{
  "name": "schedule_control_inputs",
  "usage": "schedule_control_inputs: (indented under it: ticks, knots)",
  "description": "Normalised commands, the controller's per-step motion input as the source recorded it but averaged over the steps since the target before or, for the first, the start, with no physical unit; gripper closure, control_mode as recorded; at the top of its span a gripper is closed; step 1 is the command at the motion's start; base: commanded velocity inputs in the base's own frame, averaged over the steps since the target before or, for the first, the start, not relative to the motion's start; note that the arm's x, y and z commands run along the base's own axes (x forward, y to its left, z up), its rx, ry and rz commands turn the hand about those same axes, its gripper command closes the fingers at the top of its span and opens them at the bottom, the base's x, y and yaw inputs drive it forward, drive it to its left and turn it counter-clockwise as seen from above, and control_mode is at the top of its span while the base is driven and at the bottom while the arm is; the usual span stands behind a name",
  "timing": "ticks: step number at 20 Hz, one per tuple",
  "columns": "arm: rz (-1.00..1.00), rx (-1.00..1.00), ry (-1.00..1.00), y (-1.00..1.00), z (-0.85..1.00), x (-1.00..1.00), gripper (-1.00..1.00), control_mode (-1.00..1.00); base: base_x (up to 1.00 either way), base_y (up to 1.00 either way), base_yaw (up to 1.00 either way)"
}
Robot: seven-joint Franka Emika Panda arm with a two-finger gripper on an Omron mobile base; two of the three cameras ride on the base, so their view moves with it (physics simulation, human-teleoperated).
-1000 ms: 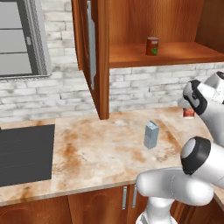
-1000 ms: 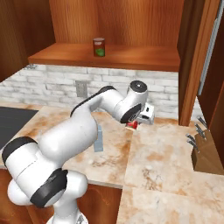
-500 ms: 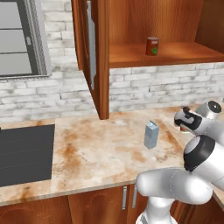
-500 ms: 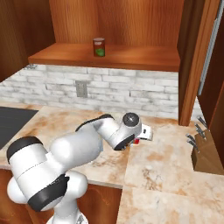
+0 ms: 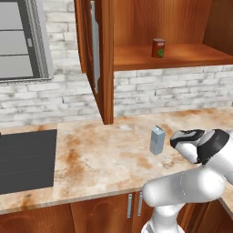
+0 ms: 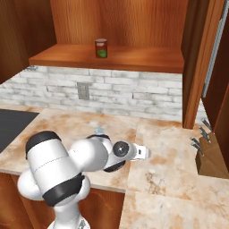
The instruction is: Restock the canned food cabinet by taking the new fresh canned food from the counter and placing it in the cabinet. Then, take the old canned food from the cabinet and place it on the counter.
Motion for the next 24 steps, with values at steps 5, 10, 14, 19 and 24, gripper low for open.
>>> schedule_control_inputs:
  ticks: [5,10,14,19,24]
  knots:
    - [0.0,0.0,-0.01,-0.02,-0.01,0.0,-1.0,-1.0,0.0,0.0,0.0]
    - [0.0,0.0,0.0,0.0,0.33,0.0,-1.0,-1.0,0.0,0.0,0.0]
    - [0.0,0.0,0.0,0.0,0.91,-0.03,-1.0,-1.0,0.0,0.0,0.0]
    - [0.0,-0.01,0.03,0.0,1.0,-0.3,-1.0,-1.0,0.0,0.0,0.0]
    - [-0.01,-0.03,0.09,0.0,1.0,-0.71,-1.0,-1.0,0.0,0.0,0.0]
